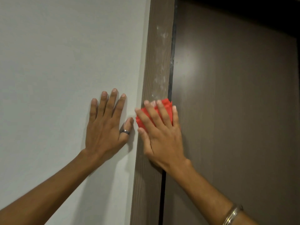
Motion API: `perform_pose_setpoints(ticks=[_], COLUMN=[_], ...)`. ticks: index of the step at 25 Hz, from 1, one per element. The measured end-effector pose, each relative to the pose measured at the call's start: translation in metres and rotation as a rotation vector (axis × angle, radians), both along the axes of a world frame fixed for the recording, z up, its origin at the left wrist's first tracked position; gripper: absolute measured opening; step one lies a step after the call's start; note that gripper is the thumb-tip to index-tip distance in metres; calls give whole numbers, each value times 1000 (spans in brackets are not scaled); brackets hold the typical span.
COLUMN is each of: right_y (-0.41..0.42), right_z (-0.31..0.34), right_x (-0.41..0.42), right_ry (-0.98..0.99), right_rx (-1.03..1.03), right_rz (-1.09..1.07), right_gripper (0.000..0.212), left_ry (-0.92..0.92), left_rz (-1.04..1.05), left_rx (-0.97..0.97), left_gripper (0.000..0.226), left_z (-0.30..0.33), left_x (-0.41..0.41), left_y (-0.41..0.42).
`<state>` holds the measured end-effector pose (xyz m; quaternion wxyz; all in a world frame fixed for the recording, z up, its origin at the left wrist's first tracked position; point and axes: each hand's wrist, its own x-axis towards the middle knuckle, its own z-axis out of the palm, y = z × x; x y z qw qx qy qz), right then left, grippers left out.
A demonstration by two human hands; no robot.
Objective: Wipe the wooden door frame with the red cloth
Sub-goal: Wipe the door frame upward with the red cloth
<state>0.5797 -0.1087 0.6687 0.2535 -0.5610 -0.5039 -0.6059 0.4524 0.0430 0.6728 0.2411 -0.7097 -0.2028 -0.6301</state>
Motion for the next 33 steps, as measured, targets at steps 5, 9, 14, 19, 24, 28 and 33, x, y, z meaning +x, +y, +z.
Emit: perform_pose_setpoints(ticks=[5,9,14,19,24,28,33], right_y=[4,2,8,15,23,25,23], right_z=[40,9,30,128,131,122,145], right_x=[-10,-20,-18,-19,-19,-20,-16], right_ry=[116,124,143,145,196,268,219], right_rx=[-2,-19,-23,31,204,165,87], right_rz=[-31,-69,-64,-73,81,67,-31], right_gripper=[62,64,65,64,71,70,69], left_ry=[0,26,43,51,101,118,137], left_rz=[3,-27,-58,-78,-60,-53,-44], left_rx=[-15,-38,-13,-28,-46,-35,3], left_gripper=[75,76,73,74,76,78,77], left_z=[4,5,24,74,93,90,121], left_x=[3,-2,3,8,6,3,-1], left_y=[-4,-7,-11,-17,-21,-23,-17])
